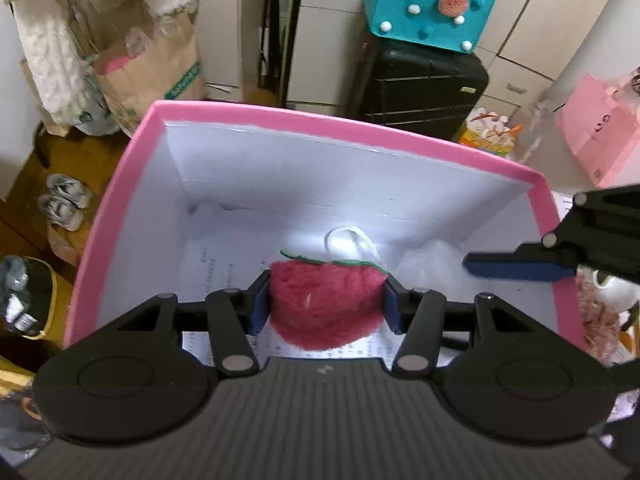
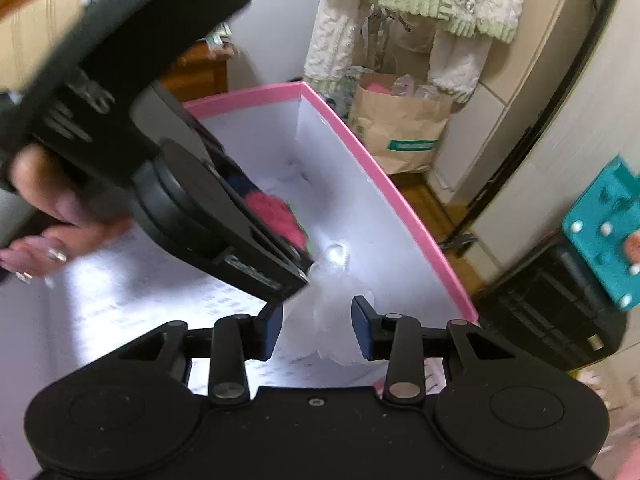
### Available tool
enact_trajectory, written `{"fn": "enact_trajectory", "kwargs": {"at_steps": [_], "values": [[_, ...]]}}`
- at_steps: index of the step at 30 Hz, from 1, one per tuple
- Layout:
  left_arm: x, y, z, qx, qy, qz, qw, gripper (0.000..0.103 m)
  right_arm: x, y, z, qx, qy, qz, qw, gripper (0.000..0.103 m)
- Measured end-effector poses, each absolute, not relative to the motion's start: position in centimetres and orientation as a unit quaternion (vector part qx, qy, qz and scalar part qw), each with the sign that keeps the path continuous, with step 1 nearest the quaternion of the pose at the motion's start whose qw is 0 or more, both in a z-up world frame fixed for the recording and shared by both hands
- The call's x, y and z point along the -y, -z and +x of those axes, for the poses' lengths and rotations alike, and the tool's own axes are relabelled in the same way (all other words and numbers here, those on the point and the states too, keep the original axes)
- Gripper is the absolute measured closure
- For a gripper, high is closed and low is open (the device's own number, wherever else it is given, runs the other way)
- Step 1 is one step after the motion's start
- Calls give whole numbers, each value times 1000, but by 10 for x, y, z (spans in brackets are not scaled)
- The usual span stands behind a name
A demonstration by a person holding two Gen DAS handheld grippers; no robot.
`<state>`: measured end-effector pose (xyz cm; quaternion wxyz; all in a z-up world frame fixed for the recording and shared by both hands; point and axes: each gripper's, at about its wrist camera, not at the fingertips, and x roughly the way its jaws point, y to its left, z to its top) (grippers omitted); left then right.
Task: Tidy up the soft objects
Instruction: 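Open both grippers to drop the strawberry plush and mesh puff into the box, then move the left gripper back toward the purple Kuromi plush on the table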
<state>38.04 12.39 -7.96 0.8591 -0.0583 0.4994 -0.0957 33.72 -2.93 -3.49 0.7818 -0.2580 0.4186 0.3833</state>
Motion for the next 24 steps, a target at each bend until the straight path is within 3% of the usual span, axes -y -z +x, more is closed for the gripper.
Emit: {"fn": "enact_trajectory", "kwargs": {"at_steps": [10, 24], "values": [[-112, 56, 359, -439, 96, 2, 893, 38, 58, 14, 321, -418, -385, -184, 802, 60], [-128, -11, 262, -424, 95, 37, 900, 37, 98, -31, 263, -400, -397, -117, 817, 60]]}}
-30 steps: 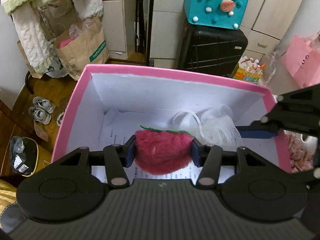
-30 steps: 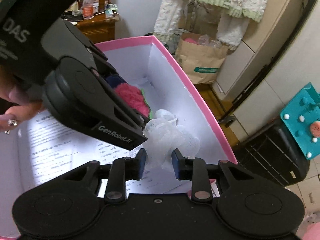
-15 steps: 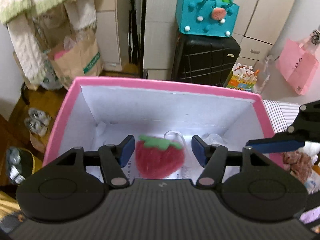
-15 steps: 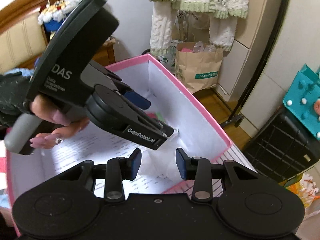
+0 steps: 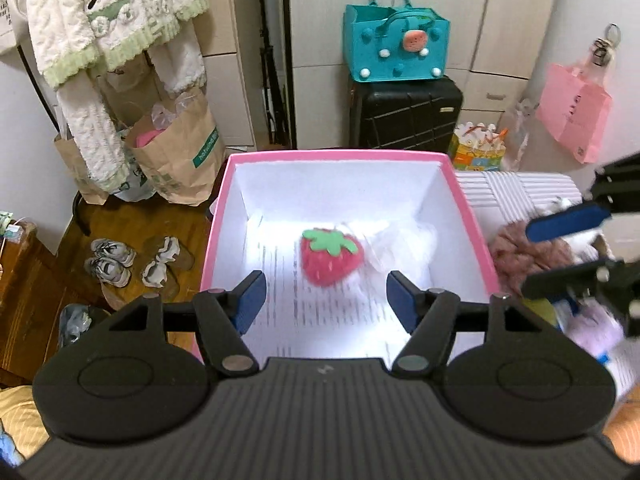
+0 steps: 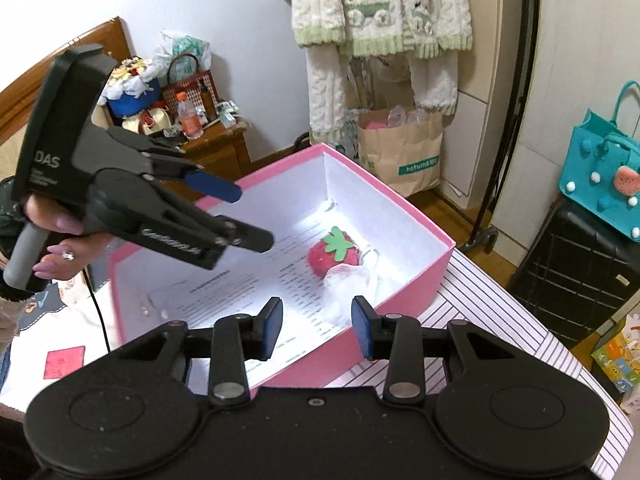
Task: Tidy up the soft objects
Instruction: 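Move the left gripper back toward the purple Kuromi plush on the table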
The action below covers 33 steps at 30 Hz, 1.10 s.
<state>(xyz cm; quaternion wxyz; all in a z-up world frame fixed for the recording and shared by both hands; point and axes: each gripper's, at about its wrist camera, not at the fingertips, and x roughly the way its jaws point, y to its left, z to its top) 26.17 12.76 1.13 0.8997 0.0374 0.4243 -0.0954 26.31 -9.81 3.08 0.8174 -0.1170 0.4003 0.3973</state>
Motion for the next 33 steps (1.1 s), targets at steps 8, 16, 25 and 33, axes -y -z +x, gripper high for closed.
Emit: {"fn": "enact_trajectory", "kwargs": {"at_steps": [8, 16, 25, 33], "values": [[-116, -44, 198, -418, 144, 72, 894, 32, 115, -55, 213, -377, -406, -116, 824, 55], [-91, -55, 155, -427, 183, 80, 882, 28, 140, -72, 170, -364, -405, -109, 831, 48], [-54, -62, 106, -406, 222, 112, 879, 21, 176, -75, 121, -355, -394, -107, 841, 43], [-17, -48, 84, -417, 258, 142, 860, 21, 207, -55, 83, -366, -378, -111, 843, 40]]}}
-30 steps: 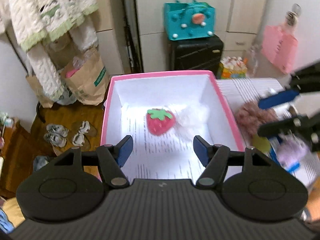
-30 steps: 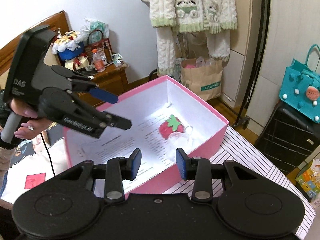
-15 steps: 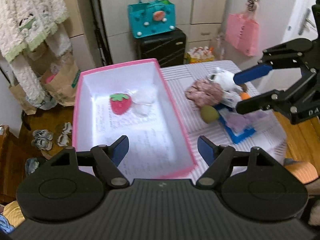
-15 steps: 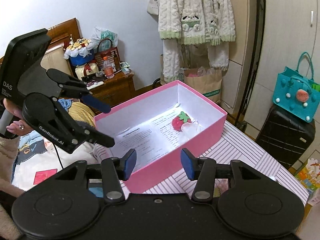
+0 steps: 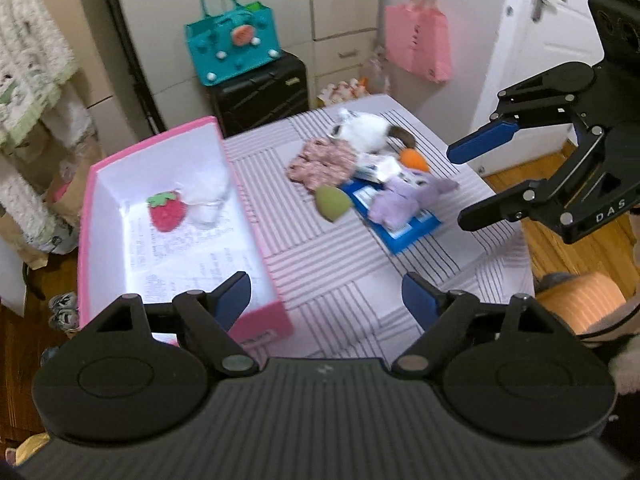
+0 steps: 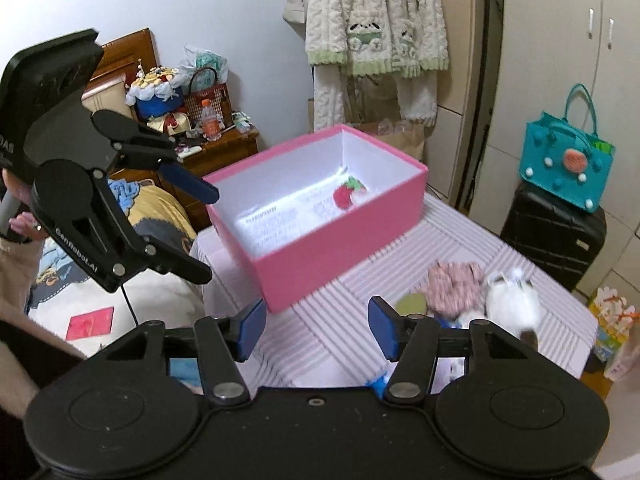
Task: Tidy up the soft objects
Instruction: 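Move the left gripper back toward the purple Kuromi plush on the table, then close the left gripper on the purple Kuromi plush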
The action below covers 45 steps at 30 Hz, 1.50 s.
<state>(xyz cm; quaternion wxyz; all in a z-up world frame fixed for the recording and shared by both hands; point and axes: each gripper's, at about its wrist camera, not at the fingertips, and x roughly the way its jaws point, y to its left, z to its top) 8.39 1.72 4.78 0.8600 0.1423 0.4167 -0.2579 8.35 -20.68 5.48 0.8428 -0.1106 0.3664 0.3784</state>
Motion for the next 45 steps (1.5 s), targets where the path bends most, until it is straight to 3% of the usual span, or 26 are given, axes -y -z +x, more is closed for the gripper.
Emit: {"fn": "enact_trajectory", "kwargs": {"at_steps": [14, 22, 25, 36, 45], "values": [[40, -9, 81, -429, 327, 147, 829, 21, 262, 7, 55, -395, -343, -78, 849, 32], [61, 14, 106, -431, 334, 127, 829, 21, 277, 36, 62, -366, -314, -96, 871, 28], [66, 21, 117, -428, 337, 111, 831, 20, 281, 49, 72, -359, -305, -98, 876, 18], [80, 62, 170, -439, 335, 31, 833, 18, 296, 93, 115, -326, -308, -67, 891, 17], [95, 91, 197, -428, 321, 4, 845, 20, 305, 116, 149, -357, -333, -7, 873, 17]]}}
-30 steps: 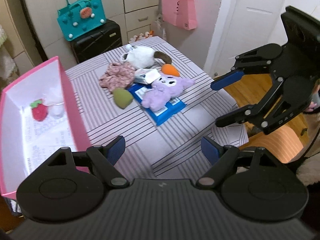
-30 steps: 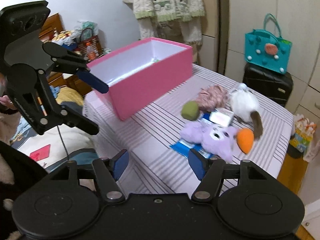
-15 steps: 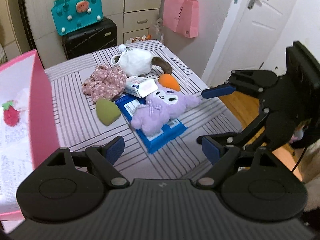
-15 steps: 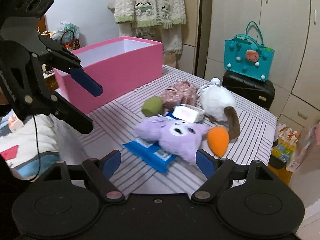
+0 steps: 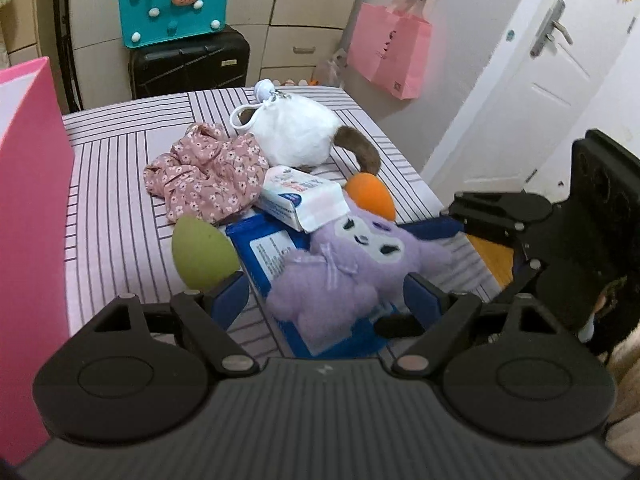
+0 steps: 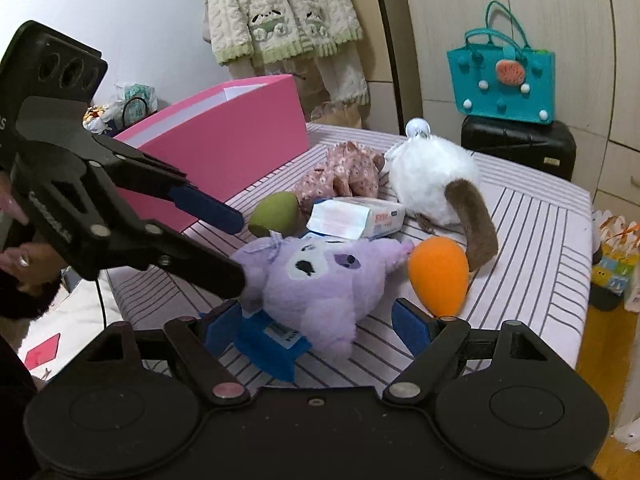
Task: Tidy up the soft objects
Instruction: 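Close the left gripper on the purple Kuromi plush, then lift the Kuromi plush with the left gripper and carry it over the box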
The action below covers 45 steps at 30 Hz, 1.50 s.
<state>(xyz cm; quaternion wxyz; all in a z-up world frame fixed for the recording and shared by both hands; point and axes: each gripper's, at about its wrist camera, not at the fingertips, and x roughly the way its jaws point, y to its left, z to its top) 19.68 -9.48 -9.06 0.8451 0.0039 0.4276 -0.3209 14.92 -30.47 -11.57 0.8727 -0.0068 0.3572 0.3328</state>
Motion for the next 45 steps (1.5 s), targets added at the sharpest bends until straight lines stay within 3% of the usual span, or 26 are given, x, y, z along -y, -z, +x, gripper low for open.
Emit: {"fn": "enact_trajectory", "kwargs": {"at_steps": [3, 8, 16, 45], "values": [[97, 100, 200, -433, 322, -13, 842, 23, 301, 121, 152, -350, -342, -16, 872, 17], [97, 111, 200, -448, 333, -48, 828, 36, 297, 125, 148, -326, -348, -33, 878, 18], [101, 105, 189, -423, 323, -32, 846, 43, 297, 126, 136, -300, -324, -35, 896, 30], [76, 82, 122, -448, 317, -14, 836, 44, 248, 94, 65, -314, -281, -114, 899, 32]]}}
